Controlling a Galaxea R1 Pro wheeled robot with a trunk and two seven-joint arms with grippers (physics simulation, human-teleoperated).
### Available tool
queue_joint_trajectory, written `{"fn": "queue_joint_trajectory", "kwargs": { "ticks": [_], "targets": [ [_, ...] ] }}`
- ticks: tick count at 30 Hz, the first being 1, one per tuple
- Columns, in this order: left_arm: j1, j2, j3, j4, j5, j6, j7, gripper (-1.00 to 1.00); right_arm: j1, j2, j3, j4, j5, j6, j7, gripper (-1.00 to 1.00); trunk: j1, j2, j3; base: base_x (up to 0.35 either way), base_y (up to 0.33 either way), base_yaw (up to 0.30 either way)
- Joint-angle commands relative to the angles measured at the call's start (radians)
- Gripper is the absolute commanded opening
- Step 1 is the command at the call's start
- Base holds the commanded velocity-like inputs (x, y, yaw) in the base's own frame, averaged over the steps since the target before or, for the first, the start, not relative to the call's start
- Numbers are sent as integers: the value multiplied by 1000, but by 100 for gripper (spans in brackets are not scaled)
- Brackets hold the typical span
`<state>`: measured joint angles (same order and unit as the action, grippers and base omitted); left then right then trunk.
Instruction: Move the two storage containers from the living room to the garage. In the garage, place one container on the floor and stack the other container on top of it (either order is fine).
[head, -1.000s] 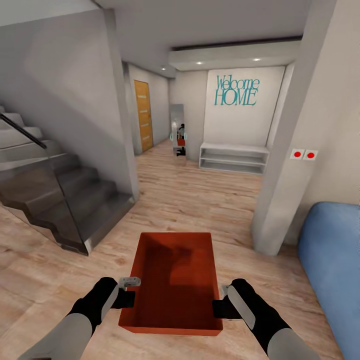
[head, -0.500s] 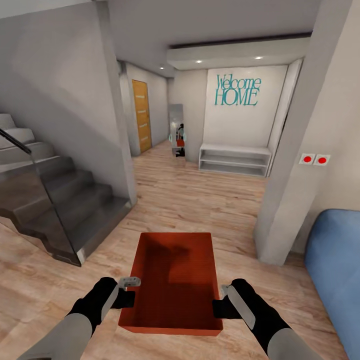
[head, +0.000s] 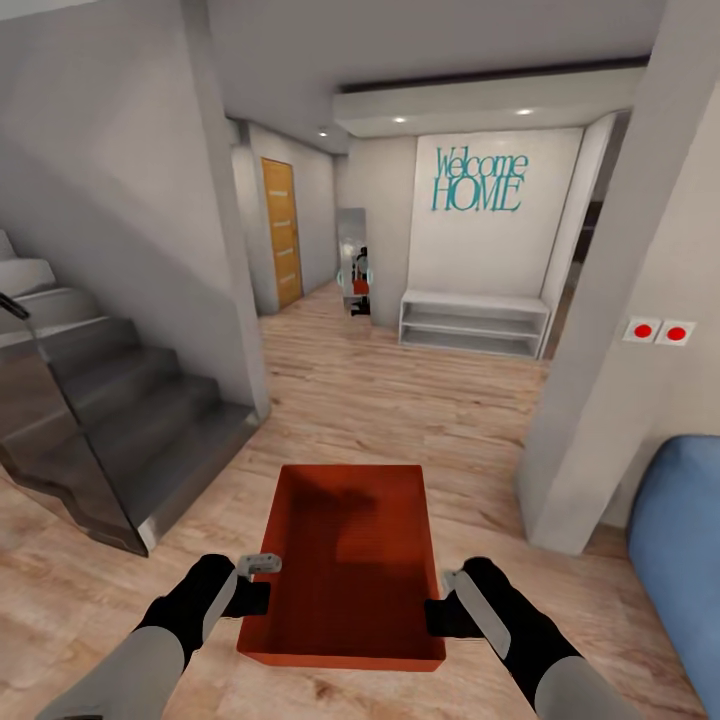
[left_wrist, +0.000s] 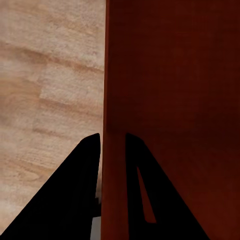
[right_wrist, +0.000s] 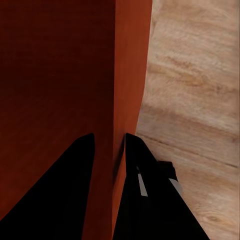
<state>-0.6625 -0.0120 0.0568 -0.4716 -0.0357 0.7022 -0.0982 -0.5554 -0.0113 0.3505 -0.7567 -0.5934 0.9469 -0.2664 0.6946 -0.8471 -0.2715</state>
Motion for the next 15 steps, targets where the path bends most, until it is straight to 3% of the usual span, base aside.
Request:
{"fn": "queue_joint_trajectory", "kwargs": {
  "ticks": [1, 15],
  "targets": [
    [-1, -2, 3, -4, 0, 5, -1, -100, 0, -1, 4, 0, 41, 13, -13, -100, 1, -1, -1, 329, 0, 0],
    [-1, -2, 3, -4, 0, 5, -1, -100, 0, -1, 4, 0, 41, 13, -13, -100, 1, -1, -1, 329, 0, 0]
  ]
}}
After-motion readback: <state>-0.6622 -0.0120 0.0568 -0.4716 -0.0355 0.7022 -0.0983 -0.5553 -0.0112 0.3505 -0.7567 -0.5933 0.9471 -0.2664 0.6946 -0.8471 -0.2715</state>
